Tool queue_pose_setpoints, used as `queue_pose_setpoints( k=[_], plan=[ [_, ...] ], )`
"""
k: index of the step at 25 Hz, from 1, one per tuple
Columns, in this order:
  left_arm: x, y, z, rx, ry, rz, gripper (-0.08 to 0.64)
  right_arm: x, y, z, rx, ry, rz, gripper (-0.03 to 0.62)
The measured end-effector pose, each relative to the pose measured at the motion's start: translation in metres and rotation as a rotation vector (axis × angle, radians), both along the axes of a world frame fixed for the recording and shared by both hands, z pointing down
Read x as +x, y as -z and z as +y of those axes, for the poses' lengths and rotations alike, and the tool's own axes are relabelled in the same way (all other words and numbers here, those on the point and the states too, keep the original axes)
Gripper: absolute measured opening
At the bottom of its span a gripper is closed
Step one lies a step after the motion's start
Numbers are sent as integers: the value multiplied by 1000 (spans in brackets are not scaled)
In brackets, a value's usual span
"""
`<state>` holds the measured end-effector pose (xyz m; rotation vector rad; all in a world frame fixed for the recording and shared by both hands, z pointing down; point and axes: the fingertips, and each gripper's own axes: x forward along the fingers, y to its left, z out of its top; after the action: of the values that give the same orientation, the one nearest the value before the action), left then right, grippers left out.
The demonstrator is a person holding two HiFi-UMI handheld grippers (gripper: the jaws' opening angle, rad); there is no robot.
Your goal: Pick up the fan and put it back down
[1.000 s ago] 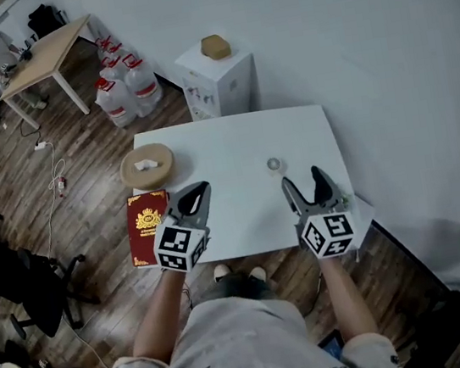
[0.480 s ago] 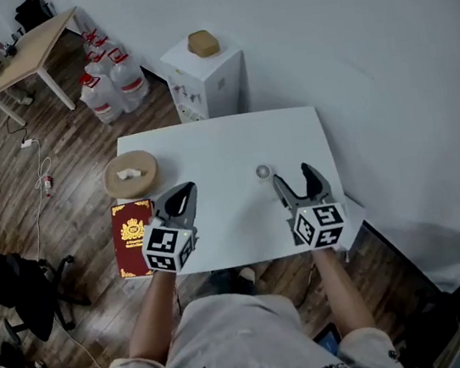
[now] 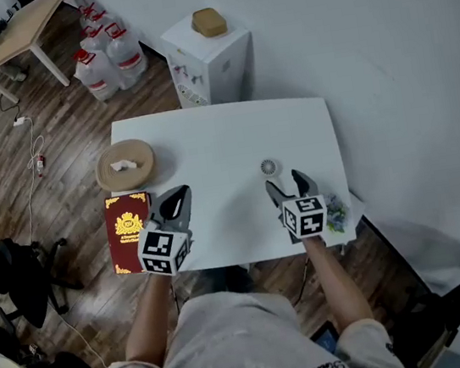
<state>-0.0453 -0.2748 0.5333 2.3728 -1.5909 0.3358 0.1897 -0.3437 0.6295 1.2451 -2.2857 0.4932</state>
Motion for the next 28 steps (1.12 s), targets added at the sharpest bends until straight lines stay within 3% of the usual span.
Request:
queue_pose_setpoints(
  k=[4, 12, 23, 28],
  plan=[
    [-13, -15, -1, -25, 18, -2, 5, -5, -46, -10, -79, 23, 74, 316],
    [-47, -33, 10, -69, 67, -17, 5, 1, -125, -23, -251, -39, 204, 313],
    [-97, -50, 26, -124, 162, -12, 5, -2, -184, -43, -413, -88, 253, 296],
    [-109, -54, 34, -142, 178, -21, 5, -4, -191, -46, -441, -85, 285, 242]
  ],
)
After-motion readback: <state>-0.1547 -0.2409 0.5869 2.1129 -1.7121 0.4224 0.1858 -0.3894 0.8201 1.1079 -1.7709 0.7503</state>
